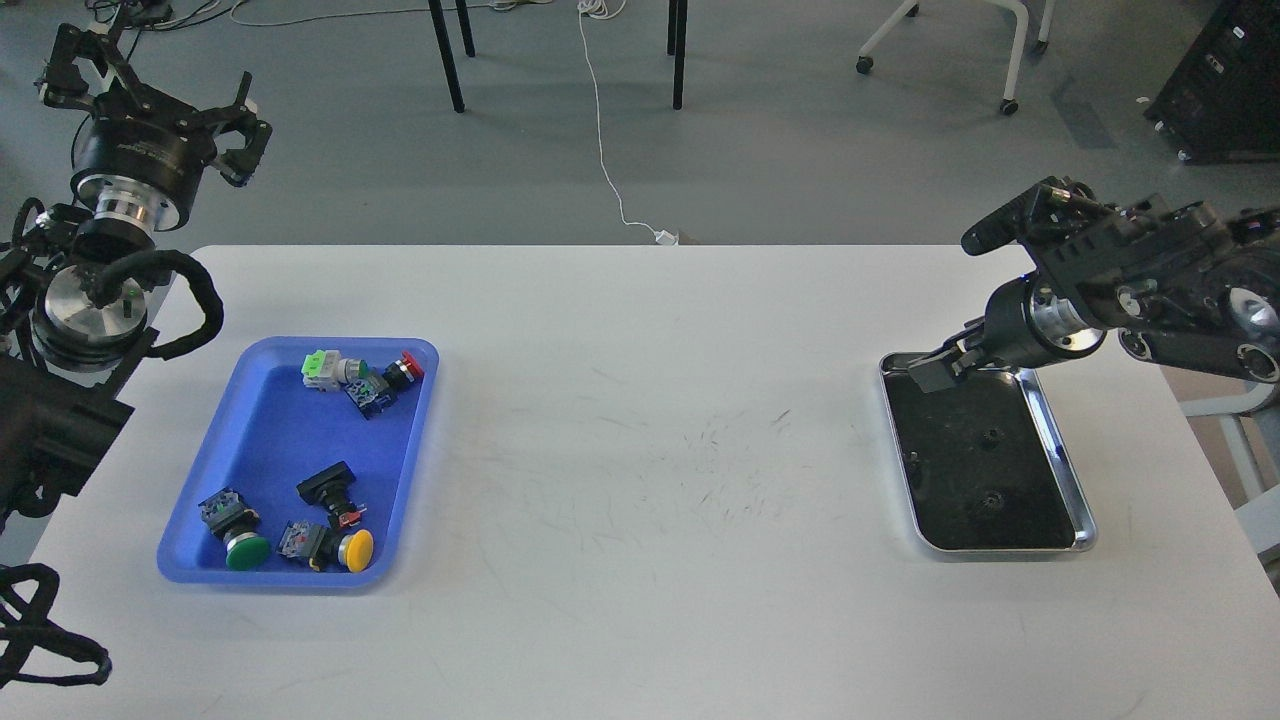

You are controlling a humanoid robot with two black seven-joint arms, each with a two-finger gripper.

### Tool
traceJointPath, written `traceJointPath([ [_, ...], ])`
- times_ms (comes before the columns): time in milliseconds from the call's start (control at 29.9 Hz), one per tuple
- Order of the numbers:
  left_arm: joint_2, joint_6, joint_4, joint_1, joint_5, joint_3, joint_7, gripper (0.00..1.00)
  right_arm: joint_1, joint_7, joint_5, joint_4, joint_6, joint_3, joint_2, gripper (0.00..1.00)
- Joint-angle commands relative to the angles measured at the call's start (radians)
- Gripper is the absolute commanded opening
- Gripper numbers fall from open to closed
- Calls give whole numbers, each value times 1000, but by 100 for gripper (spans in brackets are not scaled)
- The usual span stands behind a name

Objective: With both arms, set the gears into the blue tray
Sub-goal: 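Grasp the small black ring inside the metal tray with the right gripper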

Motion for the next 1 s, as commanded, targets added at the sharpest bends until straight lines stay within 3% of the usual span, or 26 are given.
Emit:
traceJointPath([
  [0, -3, 2, 0, 0, 0, 0, 0, 98, -46, -1, -29, 2, -7, -14, -27, 66],
  [334, -6, 2, 0, 0, 3, 5, 1, 98, -112, -1, -32, -59, -12, -8, -32, 59],
  [468, -9, 3, -1, 0, 3, 3, 1, 98, -176, -1, -32, -110, -27, 1, -18, 51],
  [970, -11, 3, 0, 0, 3, 15, 3, 98, -232, -4, -32, -144, -35, 85, -7, 46],
])
